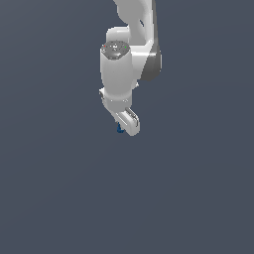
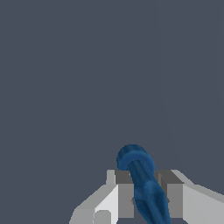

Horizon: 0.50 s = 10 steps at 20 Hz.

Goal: Pick up the object and move it to a goal position.

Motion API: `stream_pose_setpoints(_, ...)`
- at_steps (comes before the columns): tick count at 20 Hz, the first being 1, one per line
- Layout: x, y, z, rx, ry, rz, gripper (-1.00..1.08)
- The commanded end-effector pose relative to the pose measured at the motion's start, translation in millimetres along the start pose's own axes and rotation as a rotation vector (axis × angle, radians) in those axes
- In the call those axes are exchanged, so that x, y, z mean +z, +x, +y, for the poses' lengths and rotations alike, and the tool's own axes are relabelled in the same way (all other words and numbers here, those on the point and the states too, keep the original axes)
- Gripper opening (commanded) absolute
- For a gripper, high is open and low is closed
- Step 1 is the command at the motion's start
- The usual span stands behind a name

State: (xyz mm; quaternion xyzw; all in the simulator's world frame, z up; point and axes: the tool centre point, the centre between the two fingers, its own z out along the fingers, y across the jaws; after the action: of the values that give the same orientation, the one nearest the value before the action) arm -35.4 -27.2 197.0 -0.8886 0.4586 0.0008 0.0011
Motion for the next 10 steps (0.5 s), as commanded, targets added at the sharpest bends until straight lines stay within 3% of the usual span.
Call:
stream_pose_setpoints(1,-20,-12,6,0.0,0.0,0.001,-1.0)
stream_pose_setpoints(10,-96,-57,25,0.001,-0.002,0.003,-1.0)
